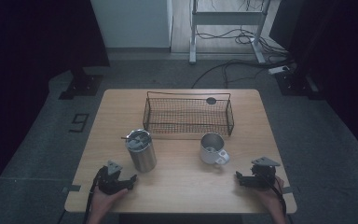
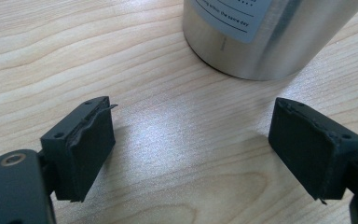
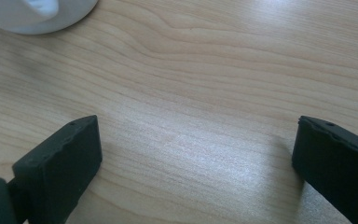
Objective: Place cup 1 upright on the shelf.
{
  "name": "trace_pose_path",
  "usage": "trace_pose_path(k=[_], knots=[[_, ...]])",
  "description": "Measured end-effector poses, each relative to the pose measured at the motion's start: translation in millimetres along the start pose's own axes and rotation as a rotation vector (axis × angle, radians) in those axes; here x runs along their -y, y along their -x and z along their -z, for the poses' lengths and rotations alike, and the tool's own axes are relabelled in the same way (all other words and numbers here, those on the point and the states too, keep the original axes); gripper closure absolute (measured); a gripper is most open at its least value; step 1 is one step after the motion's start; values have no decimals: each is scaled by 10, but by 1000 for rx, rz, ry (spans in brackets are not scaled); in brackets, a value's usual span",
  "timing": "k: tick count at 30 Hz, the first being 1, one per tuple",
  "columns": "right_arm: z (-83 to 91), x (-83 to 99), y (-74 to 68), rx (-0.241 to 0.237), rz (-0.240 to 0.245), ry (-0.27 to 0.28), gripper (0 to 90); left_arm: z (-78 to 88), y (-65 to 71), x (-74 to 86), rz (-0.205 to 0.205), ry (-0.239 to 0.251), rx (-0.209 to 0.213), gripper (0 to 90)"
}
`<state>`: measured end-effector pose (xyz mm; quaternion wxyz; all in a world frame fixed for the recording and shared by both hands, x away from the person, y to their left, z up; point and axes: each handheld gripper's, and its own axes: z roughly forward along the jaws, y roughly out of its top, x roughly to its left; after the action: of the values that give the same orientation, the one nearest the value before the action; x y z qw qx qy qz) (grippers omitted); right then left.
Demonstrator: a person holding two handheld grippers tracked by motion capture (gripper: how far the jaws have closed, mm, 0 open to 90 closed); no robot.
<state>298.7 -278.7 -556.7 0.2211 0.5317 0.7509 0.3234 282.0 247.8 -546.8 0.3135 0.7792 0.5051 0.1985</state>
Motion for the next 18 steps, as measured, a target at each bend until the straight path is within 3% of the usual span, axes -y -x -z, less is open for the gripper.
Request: trace_pose_path(k=[10, 18], knots=[[7, 2, 11, 20, -23, 5, 36, 29, 4, 25, 24, 4, -2, 147], [9, 3, 13, 23, -24, 7, 44, 38, 17, 37, 8, -3, -10, 135]])
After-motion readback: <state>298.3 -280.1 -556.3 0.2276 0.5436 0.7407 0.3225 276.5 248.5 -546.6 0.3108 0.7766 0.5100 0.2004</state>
